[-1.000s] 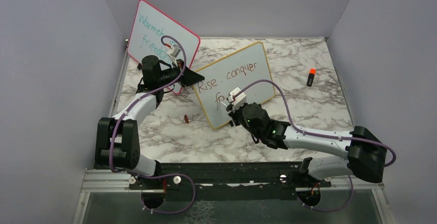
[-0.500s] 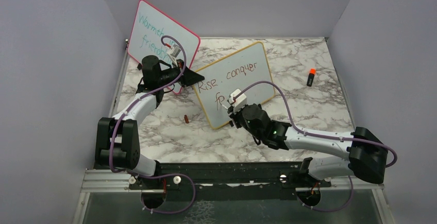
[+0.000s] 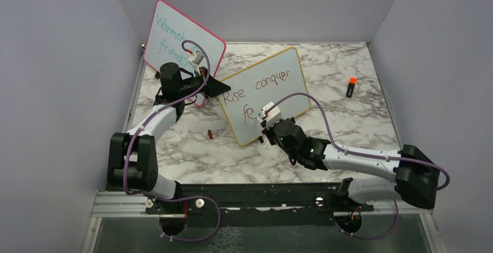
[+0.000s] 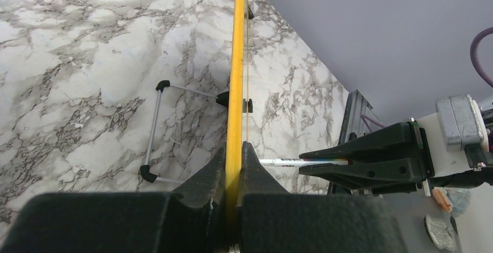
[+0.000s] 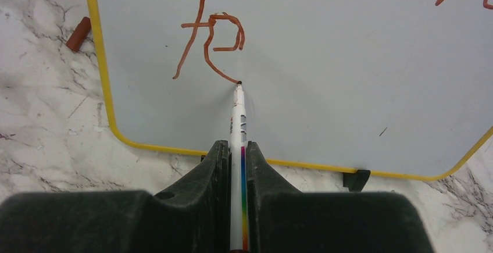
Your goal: Write a sentence on the whiteboard
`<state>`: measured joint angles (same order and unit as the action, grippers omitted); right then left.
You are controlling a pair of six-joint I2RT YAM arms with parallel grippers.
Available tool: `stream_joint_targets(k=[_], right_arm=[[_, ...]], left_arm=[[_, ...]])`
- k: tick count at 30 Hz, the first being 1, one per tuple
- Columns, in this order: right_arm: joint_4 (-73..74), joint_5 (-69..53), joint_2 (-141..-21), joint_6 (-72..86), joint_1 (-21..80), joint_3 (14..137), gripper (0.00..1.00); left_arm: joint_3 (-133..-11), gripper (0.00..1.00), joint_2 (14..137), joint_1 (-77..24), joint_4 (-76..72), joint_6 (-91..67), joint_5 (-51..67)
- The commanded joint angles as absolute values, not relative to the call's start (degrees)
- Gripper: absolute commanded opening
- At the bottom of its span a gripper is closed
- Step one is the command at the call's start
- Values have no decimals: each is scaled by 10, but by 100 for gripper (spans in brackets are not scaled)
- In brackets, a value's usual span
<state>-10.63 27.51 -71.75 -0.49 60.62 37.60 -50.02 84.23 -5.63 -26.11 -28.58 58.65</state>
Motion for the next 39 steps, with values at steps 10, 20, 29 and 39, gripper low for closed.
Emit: stream_joint_targets(k=[10,20,29,39], right_arm=[[-160,272,-670,-27,579,361,0],[-187,245,-690,-34,556,371,1],[-180,232,-699,-33,553,375,1],[-185,241,-717,-33,552,380,1]], left_arm=[[-496,0,841,-51,-251,-280,596],[-496,0,843,-51,-251,-280,597],[-497,0,845,-51,-251,-280,598],[-497,0,844,-51,-251,-280,600]])
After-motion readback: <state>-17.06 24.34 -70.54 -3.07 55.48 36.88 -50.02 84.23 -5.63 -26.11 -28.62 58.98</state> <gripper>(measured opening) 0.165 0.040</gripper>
